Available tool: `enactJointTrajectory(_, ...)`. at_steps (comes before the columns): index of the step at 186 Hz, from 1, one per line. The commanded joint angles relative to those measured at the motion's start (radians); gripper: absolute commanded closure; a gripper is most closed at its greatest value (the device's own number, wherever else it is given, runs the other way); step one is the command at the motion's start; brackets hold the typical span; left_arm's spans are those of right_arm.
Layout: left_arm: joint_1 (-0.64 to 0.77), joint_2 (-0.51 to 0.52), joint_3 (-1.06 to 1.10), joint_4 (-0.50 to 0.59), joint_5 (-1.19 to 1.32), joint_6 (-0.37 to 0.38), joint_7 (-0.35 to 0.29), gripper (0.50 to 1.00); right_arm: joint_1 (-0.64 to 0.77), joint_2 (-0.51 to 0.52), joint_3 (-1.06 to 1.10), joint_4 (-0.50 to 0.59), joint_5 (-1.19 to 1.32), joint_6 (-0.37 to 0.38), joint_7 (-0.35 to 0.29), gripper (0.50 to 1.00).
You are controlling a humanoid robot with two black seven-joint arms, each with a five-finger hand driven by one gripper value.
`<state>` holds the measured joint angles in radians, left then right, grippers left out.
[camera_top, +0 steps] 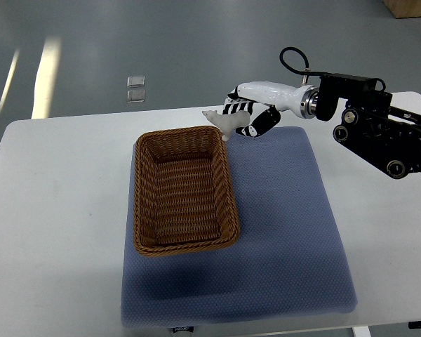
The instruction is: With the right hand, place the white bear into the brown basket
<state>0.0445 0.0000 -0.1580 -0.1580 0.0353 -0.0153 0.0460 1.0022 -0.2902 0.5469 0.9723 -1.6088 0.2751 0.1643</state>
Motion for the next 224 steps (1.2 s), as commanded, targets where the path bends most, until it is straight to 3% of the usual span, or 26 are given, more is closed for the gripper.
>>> enactJointTrajectory(1,0.000,0.000,0.000,0.000,0.000,0.000,0.000,0.500,0.015,0.043,-0.019,0.000,-0.003,0.007,0.000,1.000)
enactJointTrajectory(26,0.000,0.000,0.000,0.000,0.000,0.000,0.000,0.500,0.033,0.057,-0.076,0.000,-0.010,0.007,0.000,1.000)
enactJointTrajectory(64,0.000,0.000,0.000,0.000,0.000,0.000,0.000,0.500,0.044,0.080,-0.091,0.000,-0.010,0.007,0.000,0.955)
enactJointTrajectory(109,0.000,0.000,0.000,0.000,0.000,0.000,0.000,0.500,0.041,0.092,-0.091,0.000,-0.010,0.003,-0.002,0.795)
enactJointTrajectory(116,0.000,0.000,0.000,0.000,0.000,0.000,0.000,0.500,0.042,0.092,-0.091,-0.001,-0.010,0.001,-0.002,0.736)
enactJointTrajectory(138,0.000,0.000,0.000,0.000,0.000,0.000,0.000,0.500,0.042,0.092,-0.090,-0.003,-0.010,-0.002,-0.002,0.671)
enactJointTrajectory(224,0.000,0.000,0.000,0.000,0.000,0.000,0.000,0.500,0.019,0.074,-0.002,-0.030,0.021,-0.033,-0.005,0.658)
